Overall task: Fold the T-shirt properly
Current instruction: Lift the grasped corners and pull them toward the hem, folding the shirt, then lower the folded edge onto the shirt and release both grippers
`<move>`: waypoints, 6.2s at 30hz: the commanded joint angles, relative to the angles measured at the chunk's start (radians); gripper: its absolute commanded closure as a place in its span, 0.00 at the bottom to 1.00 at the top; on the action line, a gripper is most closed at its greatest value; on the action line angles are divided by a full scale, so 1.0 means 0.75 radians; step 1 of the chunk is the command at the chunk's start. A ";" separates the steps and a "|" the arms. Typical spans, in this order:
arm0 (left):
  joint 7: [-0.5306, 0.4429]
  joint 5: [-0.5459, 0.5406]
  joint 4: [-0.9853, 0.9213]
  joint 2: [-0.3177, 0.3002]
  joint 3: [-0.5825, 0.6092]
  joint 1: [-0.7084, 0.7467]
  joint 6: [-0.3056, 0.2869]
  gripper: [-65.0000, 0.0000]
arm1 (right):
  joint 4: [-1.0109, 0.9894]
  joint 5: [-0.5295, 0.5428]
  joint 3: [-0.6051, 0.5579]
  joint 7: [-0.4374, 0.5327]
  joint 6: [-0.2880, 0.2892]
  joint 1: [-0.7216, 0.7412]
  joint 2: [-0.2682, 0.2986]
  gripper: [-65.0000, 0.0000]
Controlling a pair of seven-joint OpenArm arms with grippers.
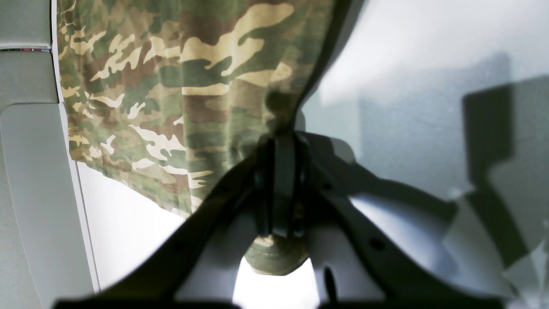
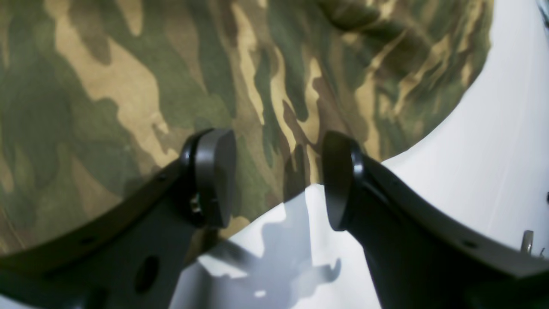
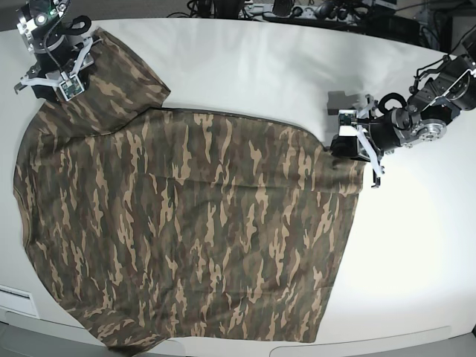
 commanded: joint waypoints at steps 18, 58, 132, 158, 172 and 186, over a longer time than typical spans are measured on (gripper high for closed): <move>0.101 0.038 -0.022 -0.029 0.011 0.007 -0.094 1.00 | 0.127 -0.074 0.011 -0.100 -0.079 0.042 0.021 0.47; 0.394 -0.078 0.371 -0.225 0.011 0.007 0.016 1.00 | 0.198 -0.016 0.013 -0.205 -0.025 0.015 0.130 1.00; 0.329 -0.089 0.349 0.159 -0.591 0.301 0.318 1.00 | -0.053 0.346 0.197 -0.116 0.155 0.445 0.178 1.00; 0.425 -0.561 0.281 0.207 -0.592 0.302 0.410 1.00 | -0.172 0.450 0.054 -0.312 -0.033 0.541 0.179 1.00; 0.495 -0.592 -0.099 0.505 -0.591 0.144 -0.045 1.00 | -0.614 0.572 0.054 -0.332 0.244 0.684 0.163 1.00; 0.785 -0.775 0.171 0.391 -0.591 0.324 -0.170 1.00 | -0.485 0.621 0.055 -0.508 0.254 0.452 0.218 1.00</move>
